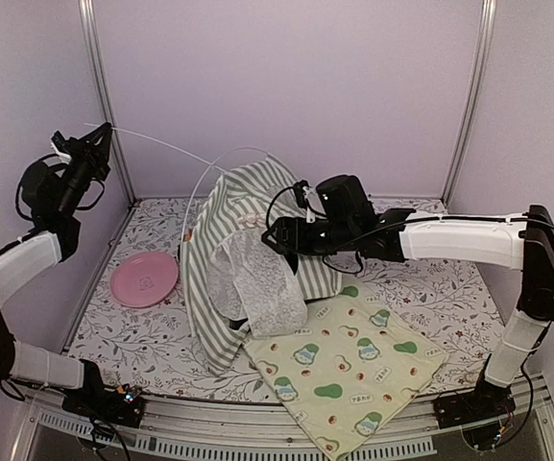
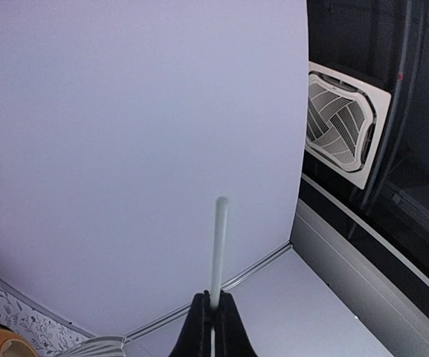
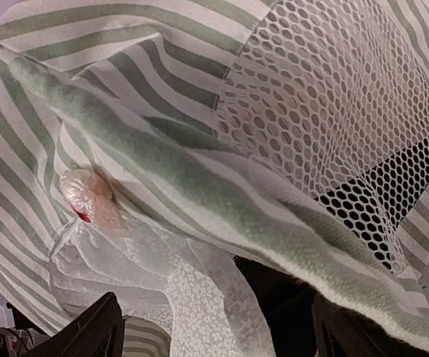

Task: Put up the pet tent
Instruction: Pick up the tent pole from the tent.

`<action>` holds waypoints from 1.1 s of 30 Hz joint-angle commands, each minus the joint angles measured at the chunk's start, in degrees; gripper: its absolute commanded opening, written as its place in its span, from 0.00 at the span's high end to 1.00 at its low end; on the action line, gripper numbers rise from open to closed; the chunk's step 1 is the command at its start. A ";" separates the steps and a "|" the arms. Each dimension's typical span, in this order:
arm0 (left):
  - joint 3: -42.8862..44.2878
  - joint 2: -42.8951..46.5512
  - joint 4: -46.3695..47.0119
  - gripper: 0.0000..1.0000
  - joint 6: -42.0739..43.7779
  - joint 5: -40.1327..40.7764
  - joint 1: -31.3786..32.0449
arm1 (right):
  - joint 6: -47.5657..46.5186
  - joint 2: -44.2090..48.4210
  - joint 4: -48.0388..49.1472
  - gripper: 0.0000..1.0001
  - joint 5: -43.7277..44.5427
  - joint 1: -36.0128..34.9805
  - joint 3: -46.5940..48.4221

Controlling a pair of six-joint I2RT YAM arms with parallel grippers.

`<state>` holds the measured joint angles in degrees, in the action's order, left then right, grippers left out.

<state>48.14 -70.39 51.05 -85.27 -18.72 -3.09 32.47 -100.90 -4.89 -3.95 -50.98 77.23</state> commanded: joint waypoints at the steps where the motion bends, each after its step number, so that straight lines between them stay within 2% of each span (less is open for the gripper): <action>1: -1.33 0.96 4.79 1.00 -5.60 -1.31 -1.80 | 8.94 4.45 10.29 0.10 2.92 2.73 -3.31; 6: -2.87 1.34 4.55 1.00 -7.53 -4.32 -3.56 | 11.49 2.63 16.01 0.09 4.27 6.16 -1.02; 10: -3.49 1.75 3.71 1.00 -7.63 -8.51 -4.78 | 10.04 -2.48 15.60 0.11 2.52 9.98 6.78; 13: -4.07 2.28 2.63 1.00 -6.46 -11.74 -4.71 | 7.27 -8.37 11.76 0.14 -3.14 14.32 16.26; 16: -5.24 3.96 -2.26 1.00 -1.81 -13.34 -1.90 | 3.52 -14.45 5.59 0.14 -7.67 18.54 29.10; 20: -9.82 5.94 -7.65 1.00 4.74 -8.64 7.57 | 0.23 -19.98 2.22 0.15 -13.89 24.31 37.06; 25: -16.06 4.94 -6.27 1.00 8.44 4.21 21.58 | 0.09 -19.55 -1.02 0.16 -20.33 28.88 36.28; 30: -17.39 -0.41 -0.50 1.00 8.55 15.62 31.23 | -1.45 -9.71 -2.06 0.12 -19.67 29.01 26.64; 33: -16.33 -3.16 1.17 1.00 8.63 18.88 34.93 | -0.66 -2.87 -1.70 0.09 -19.20 29.10 18.72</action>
<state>30.81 -70.65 48.01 -78.17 -5.56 26.70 32.73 -114.61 -7.73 -21.43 -20.71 102.00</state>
